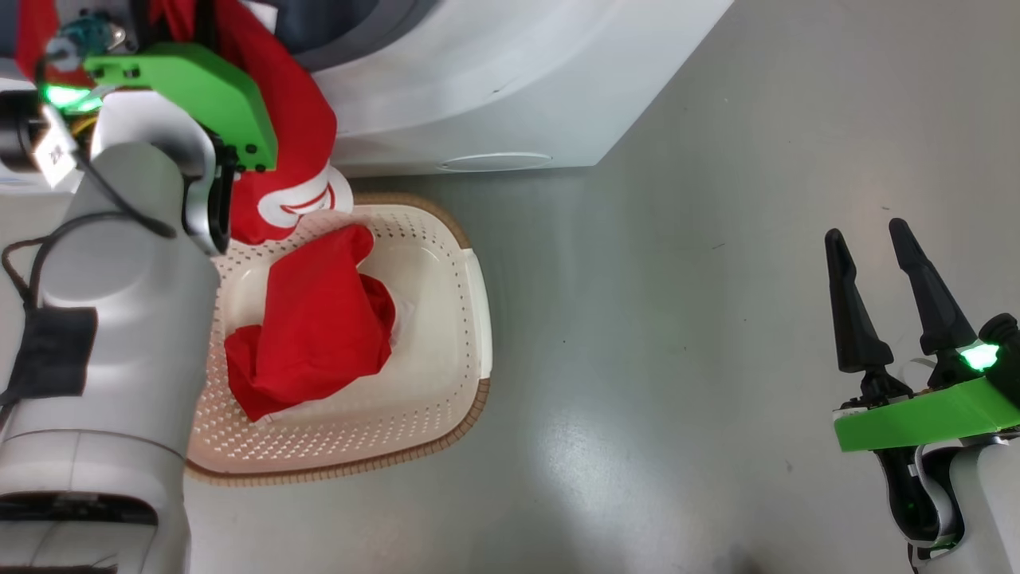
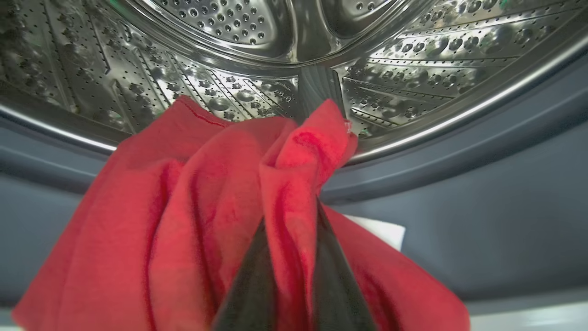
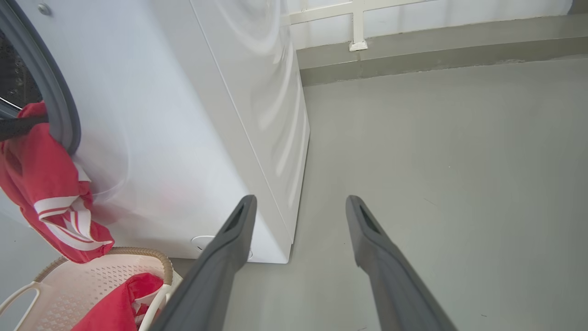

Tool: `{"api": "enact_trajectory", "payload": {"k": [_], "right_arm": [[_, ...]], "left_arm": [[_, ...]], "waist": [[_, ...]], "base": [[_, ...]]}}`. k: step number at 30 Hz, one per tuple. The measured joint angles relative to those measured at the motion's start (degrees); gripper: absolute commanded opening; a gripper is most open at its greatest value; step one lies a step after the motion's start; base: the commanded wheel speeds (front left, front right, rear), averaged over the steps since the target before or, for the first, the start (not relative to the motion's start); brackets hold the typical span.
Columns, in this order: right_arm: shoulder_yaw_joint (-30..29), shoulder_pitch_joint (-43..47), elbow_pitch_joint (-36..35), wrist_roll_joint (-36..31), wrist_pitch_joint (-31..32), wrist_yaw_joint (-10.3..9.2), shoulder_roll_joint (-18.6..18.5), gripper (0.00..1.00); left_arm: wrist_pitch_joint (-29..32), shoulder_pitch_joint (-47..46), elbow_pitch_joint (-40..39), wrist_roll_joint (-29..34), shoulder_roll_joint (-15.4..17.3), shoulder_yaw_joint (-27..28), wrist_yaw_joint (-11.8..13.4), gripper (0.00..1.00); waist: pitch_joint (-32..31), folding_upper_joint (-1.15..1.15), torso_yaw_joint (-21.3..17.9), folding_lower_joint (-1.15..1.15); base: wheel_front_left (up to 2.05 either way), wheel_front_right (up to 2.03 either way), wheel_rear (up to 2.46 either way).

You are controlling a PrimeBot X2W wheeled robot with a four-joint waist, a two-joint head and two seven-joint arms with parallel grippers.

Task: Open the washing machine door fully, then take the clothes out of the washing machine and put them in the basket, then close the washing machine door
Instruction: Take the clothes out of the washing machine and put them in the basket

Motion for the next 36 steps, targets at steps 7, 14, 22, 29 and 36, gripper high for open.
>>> {"api": "enact_trajectory", "payload": {"k": [7,14,22,29,36], "right_arm": [[-0.71,0.12,0.04,0.0,0.0,0.0,0.24,1.0],[-1.23,0.38,0.0,-0.02,0.0,0.0,0.37,1.0],[-1.05,1.74,0.02,-0.02,0.01,0.0,0.36,1.0],[-0.73,1.87,0.02,-0.02,0.0,0.0,0.35,1.0],[-0.55,2.7,0.04,-0.02,0.0,0.0,0.33,1.0]], "left_arm": [[-6.71,0.66,-0.48,-1.75,0.23,2.05,0.01,0.0],[-7.13,12.5,-24.53,-2.35,-0.53,6.06,0.94,0.0],[-7.3,30.75,-51.11,-0.56,-2.13,8.17,1.99,0.0],[-7.45,42.14,-66.63,-2.08,-2.08,5.53,5.84,0.0],[-7.45,48.43,-70.5,-4.53,-1.98,1.85,9.15,0.0]], "waist": [[-1.35,0.0,0.52,0.0],[-3.04,0.0,1.84,0.0],[-5.26,0.0,2.8,0.0],[-6.02,0.0,2.82,0.0],[-5.75,0.0,2.98,0.0]], "base": [[0.0,0.0,0.0],[0.0,0.0,0.0],[0.0,0.0,0.0],[0.0,0.0,0.0],[0.0,0.0,0.0]]}}
